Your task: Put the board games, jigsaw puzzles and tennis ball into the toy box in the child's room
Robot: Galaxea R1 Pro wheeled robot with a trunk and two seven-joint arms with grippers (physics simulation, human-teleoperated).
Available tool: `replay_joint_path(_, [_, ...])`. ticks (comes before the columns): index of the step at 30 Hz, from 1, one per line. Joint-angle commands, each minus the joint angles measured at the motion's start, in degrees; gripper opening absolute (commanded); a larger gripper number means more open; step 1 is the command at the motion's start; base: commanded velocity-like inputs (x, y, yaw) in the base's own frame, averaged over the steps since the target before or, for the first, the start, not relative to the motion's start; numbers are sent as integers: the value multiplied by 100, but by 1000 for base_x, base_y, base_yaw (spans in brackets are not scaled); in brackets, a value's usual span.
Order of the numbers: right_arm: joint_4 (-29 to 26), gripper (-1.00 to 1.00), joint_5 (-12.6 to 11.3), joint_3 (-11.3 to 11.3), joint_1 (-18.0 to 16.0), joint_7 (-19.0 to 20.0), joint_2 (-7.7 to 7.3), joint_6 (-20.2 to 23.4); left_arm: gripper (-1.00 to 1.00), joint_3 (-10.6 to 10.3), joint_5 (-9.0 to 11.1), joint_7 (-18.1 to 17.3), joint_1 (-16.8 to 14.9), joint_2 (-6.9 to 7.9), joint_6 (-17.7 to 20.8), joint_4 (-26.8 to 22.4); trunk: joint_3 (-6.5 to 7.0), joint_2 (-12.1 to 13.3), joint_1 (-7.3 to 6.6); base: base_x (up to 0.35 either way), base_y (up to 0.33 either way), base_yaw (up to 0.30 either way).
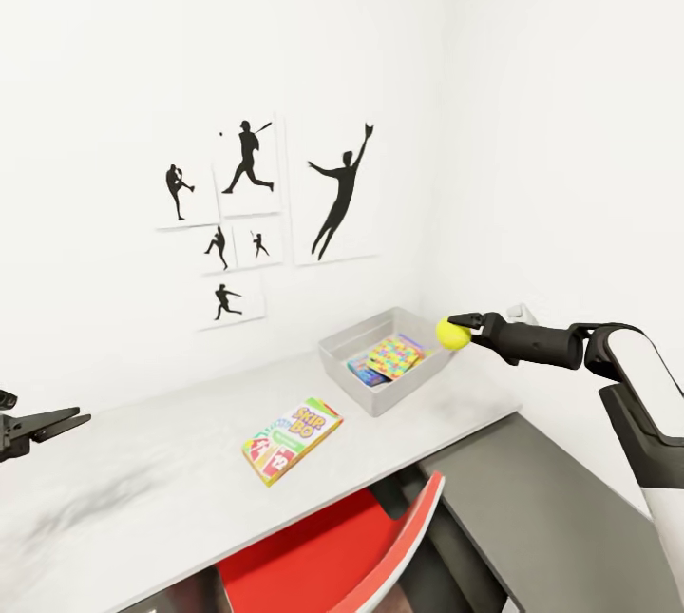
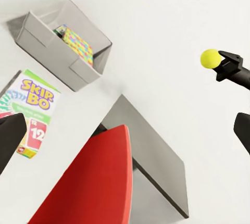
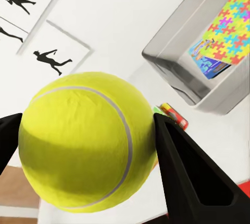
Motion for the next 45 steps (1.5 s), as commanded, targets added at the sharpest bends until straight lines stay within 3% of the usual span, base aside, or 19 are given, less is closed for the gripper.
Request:
replay_joint_path(1, [-3,-100,-69,7,-2,-72,-3,0,100,-2,-2,-22,-2,0,61,-2,-3,-4,3,108,-122,7])
replay_joint_path(16, [6,-100,-57,6,-1,-81,-3,0,100,-3,-2,-22,-2,-1,61,-1,-67,-4,3,76,-45,170])
replay_joint_path(45, [257,-100,-45,6,-1,-82,-12,0,100,-3,-3,-22,-2,-78,61,-9,-73,-4,3,117,17,7])
